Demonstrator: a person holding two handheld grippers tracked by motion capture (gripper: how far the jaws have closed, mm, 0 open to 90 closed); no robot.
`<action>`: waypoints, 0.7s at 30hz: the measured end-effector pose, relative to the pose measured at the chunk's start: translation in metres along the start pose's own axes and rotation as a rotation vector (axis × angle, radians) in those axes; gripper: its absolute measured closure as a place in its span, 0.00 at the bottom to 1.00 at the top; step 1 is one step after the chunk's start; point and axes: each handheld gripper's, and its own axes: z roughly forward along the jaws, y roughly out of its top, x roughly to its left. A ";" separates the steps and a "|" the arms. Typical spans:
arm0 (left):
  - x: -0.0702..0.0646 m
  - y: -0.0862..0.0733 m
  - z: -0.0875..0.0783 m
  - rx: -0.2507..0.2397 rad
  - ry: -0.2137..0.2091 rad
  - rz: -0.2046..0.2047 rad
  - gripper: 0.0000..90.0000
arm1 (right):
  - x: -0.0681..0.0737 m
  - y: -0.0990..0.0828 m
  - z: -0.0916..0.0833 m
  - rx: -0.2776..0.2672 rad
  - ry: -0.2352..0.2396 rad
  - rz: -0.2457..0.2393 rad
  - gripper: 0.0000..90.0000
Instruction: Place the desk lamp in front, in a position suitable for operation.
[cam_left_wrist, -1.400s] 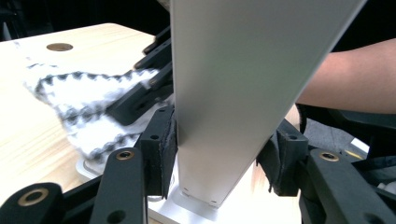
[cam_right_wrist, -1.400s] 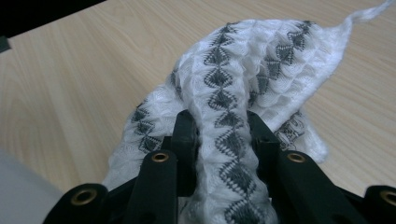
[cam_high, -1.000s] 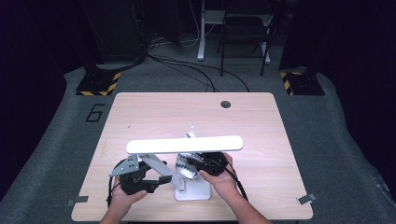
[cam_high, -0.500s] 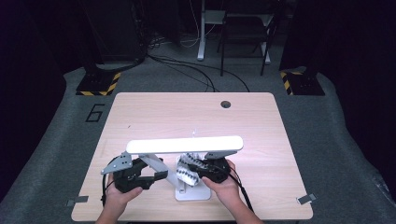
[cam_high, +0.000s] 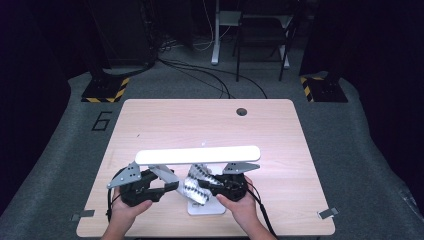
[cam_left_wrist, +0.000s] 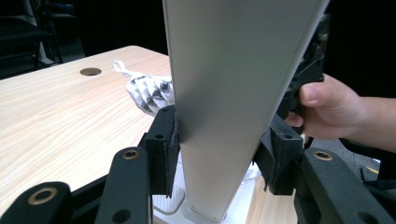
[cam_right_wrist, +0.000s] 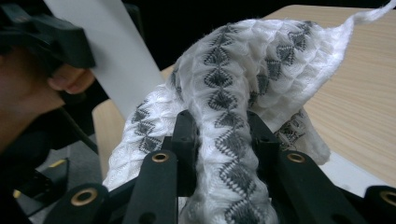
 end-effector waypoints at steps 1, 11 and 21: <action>0.000 0.000 0.000 -0.001 0.005 0.000 0.60 | 0.003 0.001 0.001 -0.006 0.017 0.011 0.77; -0.001 0.000 0.000 0.000 0.007 -0.003 0.60 | 0.020 0.010 0.013 -0.048 0.087 0.017 0.78; -0.002 0.000 0.000 -0.002 0.014 -0.001 0.61 | 0.028 0.000 0.021 -0.029 0.058 -0.021 0.78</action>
